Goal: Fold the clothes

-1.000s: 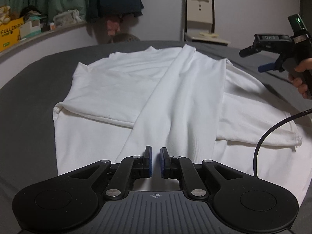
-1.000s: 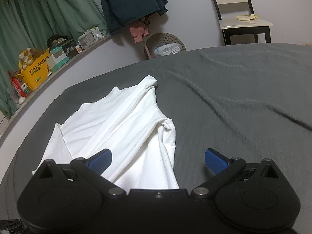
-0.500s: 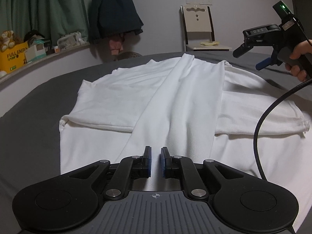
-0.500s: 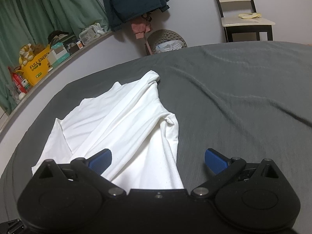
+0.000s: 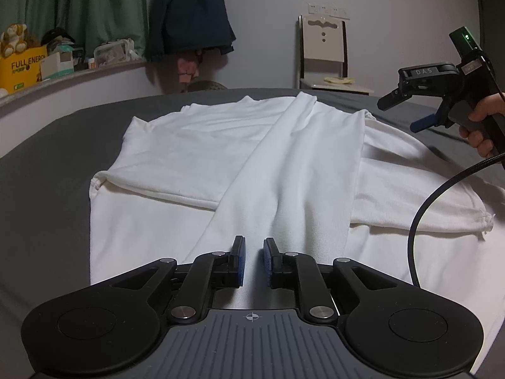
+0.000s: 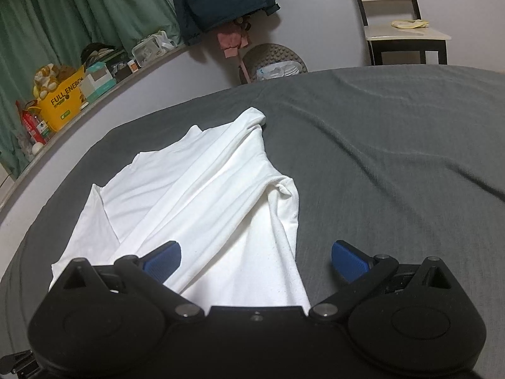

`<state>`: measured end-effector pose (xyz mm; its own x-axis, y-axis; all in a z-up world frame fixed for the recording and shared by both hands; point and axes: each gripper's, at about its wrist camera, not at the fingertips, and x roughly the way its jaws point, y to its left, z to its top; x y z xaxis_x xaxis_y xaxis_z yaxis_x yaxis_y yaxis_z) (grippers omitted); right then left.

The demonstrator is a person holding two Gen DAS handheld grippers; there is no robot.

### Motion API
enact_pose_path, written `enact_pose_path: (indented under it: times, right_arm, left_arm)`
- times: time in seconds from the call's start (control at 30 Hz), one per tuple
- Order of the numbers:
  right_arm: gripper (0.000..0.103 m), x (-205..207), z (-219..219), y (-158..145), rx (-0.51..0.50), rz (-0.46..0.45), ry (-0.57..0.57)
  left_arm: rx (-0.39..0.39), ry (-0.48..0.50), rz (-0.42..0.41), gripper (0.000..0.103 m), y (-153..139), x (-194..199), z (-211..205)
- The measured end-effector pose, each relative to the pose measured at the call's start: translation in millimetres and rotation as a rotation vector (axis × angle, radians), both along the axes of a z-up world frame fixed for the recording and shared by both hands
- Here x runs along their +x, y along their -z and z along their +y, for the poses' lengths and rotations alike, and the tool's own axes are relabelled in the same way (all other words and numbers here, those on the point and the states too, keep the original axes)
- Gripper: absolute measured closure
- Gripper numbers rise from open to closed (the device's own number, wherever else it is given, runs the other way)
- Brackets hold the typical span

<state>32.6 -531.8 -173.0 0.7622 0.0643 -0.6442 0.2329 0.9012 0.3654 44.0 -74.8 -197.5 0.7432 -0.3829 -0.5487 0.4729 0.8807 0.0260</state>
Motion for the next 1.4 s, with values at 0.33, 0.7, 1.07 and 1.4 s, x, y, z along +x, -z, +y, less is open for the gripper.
enact_pose_path:
  times: [0.33,0.7,1.07,1.4]
  right_arm:
    - [0.001,1,2,1,-0.006,0.006,-0.007]
    - [0.000,1,-4,1,0.017,0.002,0.011]
    - [0.000,-3,-10,-2,0.035,-0.014,0.029]
    - [0.000,-2,-7,0,0.035,-0.004,0.016]
  left_arm:
    - [-0.036,0.060,0.031,0.054,-4,2,0]
    - [-0.124,0.014,-0.045,0.001,-59,9,22]
    - [-0.109,-0.021,0.194,0.001,-54,45,77]
    - [0.102,0.071,0.160,0.030,-40,30,49]
